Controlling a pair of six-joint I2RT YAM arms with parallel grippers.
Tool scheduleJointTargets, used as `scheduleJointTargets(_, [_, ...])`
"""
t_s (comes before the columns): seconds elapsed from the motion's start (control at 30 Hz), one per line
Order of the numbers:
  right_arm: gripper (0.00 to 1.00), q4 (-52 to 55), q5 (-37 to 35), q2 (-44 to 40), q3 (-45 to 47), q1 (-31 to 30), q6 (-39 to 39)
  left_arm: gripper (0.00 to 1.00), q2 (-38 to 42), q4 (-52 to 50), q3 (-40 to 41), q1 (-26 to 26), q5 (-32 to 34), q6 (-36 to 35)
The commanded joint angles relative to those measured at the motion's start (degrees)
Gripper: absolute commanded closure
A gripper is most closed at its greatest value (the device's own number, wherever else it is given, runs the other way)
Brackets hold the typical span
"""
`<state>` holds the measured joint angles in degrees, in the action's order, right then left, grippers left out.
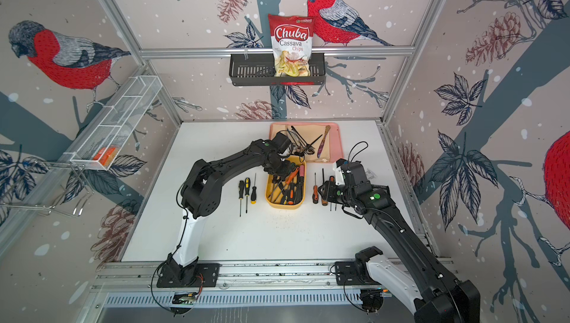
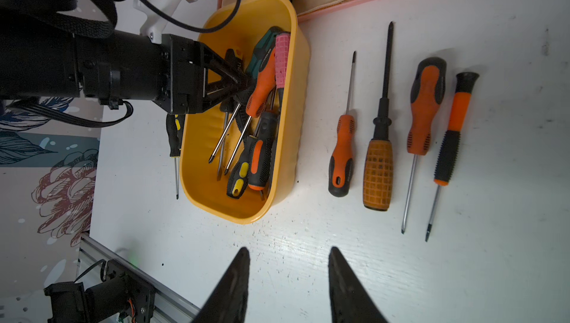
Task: Take out the screwdriver from the storage box
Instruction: Pick up the screwdriver from the storage box.
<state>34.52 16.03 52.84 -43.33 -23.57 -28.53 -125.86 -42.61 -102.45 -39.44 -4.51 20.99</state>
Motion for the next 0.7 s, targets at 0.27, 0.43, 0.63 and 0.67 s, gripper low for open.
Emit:
scheduleJointTargets(0.27, [0.57, -0.99, 0.67, -0.21, 0.25, -0.08, -0.29, 0.59, -3.31, -0.42, -1.63, 0.32, 0.29, -1.69])
scheduleJointTargets(0.43, [0.58, -0.85, 0.58, -0.45, 0.35, -0.08, -0.47, 0.61, -4.62, -0.14, -1.44, 0.28, 0.12, -1.82])
scheduleJointTargets(0.63, [0.58, -0.96, 0.38, -0.54, 0.48, -0.11, -0.60, 0.75, -3.92, -0.01, -1.38, 0.25, 0.16, -2.00])
scheduleJointTargets(0.67, [0.58, -1.08, 0.40, -0.59, 0.44, -0.09, -0.67, 0.76, -3.69, -0.02, -1.35, 0.30, 0.14, -2.00])
